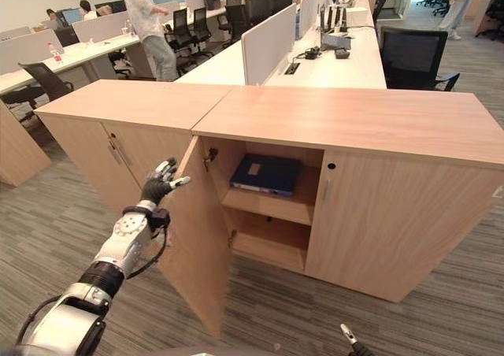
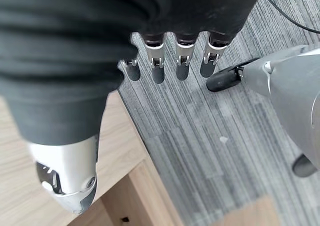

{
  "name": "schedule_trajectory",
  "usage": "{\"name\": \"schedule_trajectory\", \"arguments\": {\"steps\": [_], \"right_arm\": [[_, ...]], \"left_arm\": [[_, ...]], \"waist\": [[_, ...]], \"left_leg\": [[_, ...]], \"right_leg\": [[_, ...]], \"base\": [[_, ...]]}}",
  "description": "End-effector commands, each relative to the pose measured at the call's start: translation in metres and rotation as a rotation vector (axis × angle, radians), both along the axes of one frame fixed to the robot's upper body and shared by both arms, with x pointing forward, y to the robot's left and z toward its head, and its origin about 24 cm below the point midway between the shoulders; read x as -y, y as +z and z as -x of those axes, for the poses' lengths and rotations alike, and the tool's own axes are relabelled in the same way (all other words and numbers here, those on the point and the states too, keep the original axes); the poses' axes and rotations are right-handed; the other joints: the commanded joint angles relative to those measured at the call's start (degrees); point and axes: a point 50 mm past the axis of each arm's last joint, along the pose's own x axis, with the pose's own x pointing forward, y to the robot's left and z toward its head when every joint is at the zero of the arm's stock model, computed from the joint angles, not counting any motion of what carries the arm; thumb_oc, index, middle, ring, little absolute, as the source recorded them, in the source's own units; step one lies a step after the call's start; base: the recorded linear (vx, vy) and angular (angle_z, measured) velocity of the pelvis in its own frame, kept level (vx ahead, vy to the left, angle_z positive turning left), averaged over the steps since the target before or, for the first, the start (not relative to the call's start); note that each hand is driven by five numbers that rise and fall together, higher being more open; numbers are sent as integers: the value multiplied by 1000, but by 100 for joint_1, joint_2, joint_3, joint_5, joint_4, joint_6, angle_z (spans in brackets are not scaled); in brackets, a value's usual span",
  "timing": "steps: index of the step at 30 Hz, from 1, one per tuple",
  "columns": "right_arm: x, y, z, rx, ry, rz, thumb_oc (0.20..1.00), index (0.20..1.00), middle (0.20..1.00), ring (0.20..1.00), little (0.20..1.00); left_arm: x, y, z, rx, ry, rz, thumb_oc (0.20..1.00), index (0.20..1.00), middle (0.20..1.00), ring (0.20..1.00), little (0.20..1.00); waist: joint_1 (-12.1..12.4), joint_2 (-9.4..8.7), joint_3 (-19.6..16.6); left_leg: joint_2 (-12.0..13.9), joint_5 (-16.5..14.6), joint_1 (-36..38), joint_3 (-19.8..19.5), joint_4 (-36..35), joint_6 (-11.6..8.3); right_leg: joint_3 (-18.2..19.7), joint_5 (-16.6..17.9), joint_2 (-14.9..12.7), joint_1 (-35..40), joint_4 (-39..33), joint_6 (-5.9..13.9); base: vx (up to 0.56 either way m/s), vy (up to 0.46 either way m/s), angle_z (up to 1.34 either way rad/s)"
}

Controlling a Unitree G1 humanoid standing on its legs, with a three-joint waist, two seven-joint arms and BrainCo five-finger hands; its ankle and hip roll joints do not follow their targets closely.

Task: Put the empty folder in the office cabinet

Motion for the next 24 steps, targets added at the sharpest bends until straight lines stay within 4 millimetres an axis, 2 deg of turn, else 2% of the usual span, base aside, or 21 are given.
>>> {"name": "schedule_trajectory", "arguments": {"steps": [1, 3, 4, 5, 6, 7, 8, 13, 15, 24], "right_arm": [[-10, 3, -35, 51, -29, -25, 1000, 1000, 1000, 1000, 1000], [-10, 4, -40, 61, -38, -30, 1000, 1000, 1000, 1000, 1000], [-11, 4, -40, 61, -38, -31, 1000, 1000, 1000, 1000, 1000], [-12, 4, -43, 67, -41, -37, 1000, 1000, 1000, 1000, 1000], [-12, 4, -43, 67, -41, -39, 1000, 1000, 1000, 1000, 1000], [-13, 4, -44, 67, -44, -44, 1000, 1000, 1000, 1000, 1000], [-14, 3, -44, 68, -45, -48, 1000, 1000, 1000, 1000, 1000], [-17, 1, -37, 51, -53, -68, 1000, 1000, 1000, 1000, 1000], [-18, -1, -31, 32, -49, -71, 1000, 1000, 1000, 1000, 1000], [-26, -3, -29, 33, -38, -99, 1000, 1000, 1000, 1000, 1000]], "left_arm": [[83, -45, 37, -221, -317, 136, 1000, 1000, 1000, 1000, 1000], [106, -11, 40, -116, -467, 248, 1000, 1000, 1000, 1000, 1000], [105, -11, 40, -117, -467, 247, 1000, 1000, 1000, 1000, 1000], [111, 9, 47, -64, -547, 324, 1000, 1000, 1000, 1000, 1000], [111, 10, 47, -65, -547, 324, 1000, 1000, 1000, 1000, 1000], [116, 24, 55, -38, -621, 389, 1000, 1000, 1000, 1000, 1000], [118, 29, 59, -34, -659, 417, 1000, 1000, 1000, 1000, 1000], [123, 42, 73, -33, -767, 474, 1000, 1000, 1000, 1000, 1000], [126, 55, 77, 6, -830, 478, 1000, 1000, 1000, 1000, 1000], [122, 47, 78, -14, -810, 450, 1000, 1000, 1000, 1000, 1000]], "waist": [[-352, -77, 429], [-344, -55, 477], [-347, -66, 472], [-329, -56, 502], [-328, -63, 500], [-310, -58, 517], [-307, -57, 523], [-286, -70, 514], [-286, -82, 505], [-299, -97, 507]], "left_leg": [[77, -574, -43, -513, 76, 163], [85, -592, -63, -543, 76, 159], [76, -573, -80, -545, 76, 164], [78, -576, -97, -553, 76, 167], [79, -576, -98, -551, 76, 167], [81, -580, -93, -544, 76, 166], [85, -586, -89, -533, 76, 164], [108, -611, -54, -507, 76, 155], [119, -618, -41, -503, 76, 149], [166, -619, -21, -467, 76, 132]], "right_leg": [[-107, -315, -64, 366, 40, 141], [-128, -329, -51, 368, 40, 160], [-129, -316, -59, 353, 40, 157], [-127, -308, -60, 329, 40, 163], [-125, -307, -60, 326, 40, 163], [-115, -310, -51, 327, 40, 165], [-111, -310, -49, 328, 40, 170], [-95, -327, -31, 339, 40, 167], [-89, -341, -13, 350, 40, 161], [-19, -368, 45, 324, 40, 127]], "base": [[-17, -14, 7], [-11, -14, 8], [-12, -15, 12], [-16, -5, 13], [-7, -12, 11], [0, 0, 0], [0, 0, 0], [6, -3, -3], [15, -12, -4], [9, -6, -5]]}}
